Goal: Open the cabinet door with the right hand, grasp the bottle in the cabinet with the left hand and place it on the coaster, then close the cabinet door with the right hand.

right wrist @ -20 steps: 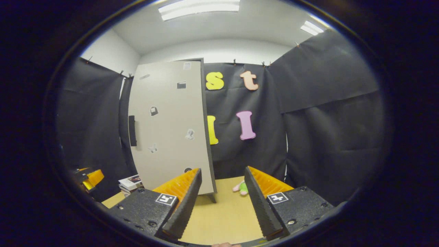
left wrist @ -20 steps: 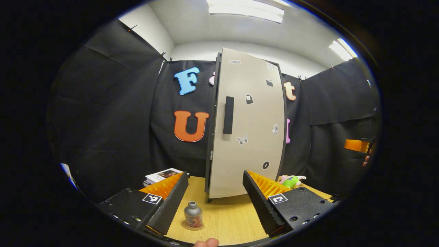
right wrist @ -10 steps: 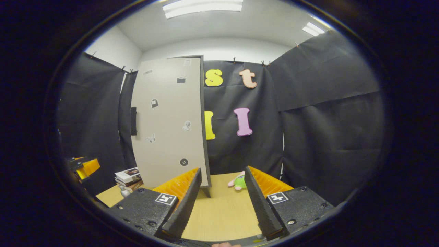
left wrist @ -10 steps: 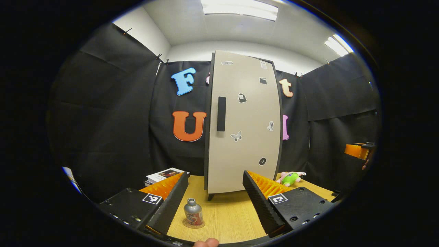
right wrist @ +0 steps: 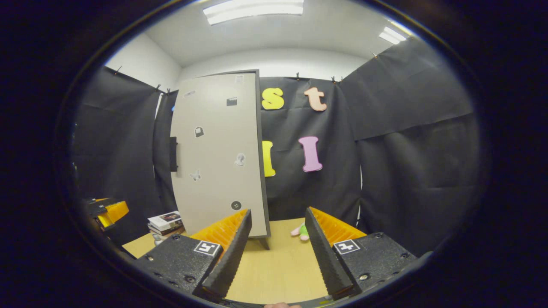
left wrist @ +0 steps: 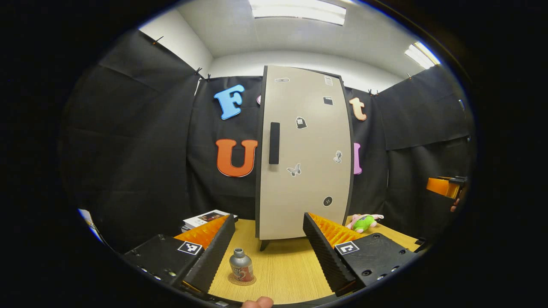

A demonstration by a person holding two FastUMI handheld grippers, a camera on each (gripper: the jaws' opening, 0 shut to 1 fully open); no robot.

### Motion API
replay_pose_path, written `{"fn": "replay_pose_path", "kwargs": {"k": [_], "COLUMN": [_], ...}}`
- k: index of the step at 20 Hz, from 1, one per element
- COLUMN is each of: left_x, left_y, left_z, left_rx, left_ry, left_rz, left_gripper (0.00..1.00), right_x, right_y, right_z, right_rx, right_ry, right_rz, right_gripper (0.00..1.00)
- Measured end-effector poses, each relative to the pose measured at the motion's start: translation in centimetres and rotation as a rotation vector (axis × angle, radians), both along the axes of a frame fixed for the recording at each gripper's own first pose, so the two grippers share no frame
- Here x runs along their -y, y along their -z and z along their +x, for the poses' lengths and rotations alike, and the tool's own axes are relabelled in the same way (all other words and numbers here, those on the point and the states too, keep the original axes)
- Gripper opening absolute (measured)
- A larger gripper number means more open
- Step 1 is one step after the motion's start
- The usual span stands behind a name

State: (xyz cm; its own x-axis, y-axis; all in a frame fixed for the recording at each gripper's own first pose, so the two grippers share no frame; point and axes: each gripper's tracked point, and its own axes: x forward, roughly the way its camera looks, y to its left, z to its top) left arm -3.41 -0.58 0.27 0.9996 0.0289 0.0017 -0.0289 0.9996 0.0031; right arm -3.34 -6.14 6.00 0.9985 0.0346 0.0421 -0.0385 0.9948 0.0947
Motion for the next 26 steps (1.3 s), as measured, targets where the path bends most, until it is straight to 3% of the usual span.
{"fn": "replay_pose_path", "kwargs": {"k": [1, 17, 18, 19, 20, 26], "left_x": [-0.04, -0.01, 0.02, 0.06, 0.05, 0.14], "left_y": [-0.05, 0.11, 0.07, 0.05, 0.04, -0.29], "left_z": [0.08, 0.43, 0.44, 0.45, 0.49, 0.43], "left_rx": [0.002, -0.002, -0.002, -0.001, 0.000, 0.006], "left_ry": [-0.001, -0.001, 0.001, 0.001, 0.002, 0.006], "left_rz": [-0.001, -0.004, -0.005, -0.005, -0.006, 0.001], "left_gripper": [0.96, 0.96, 0.87, 0.87, 0.96, 0.96], "right_x": [0.11, -0.35, -0.33, -0.43, -0.37, -0.23], "right_y": [0.24, 0.96, 0.92, 0.97, 1.05, 1.08], "right_z": [0.26, 0.76, 0.72, 0.64, 0.66, 0.77], "right_rx": [-0.004, -0.022, -0.021, -0.020, -0.020, -0.022], "right_ry": [-0.002, -0.013, -0.012, -0.010, -0.010, -0.013], "right_rz": [-0.001, 0.006, 0.005, 0.003, 0.001, 0.013], "right_gripper": [0.82, 0.82, 0.82, 0.82, 0.82, 0.82]}}
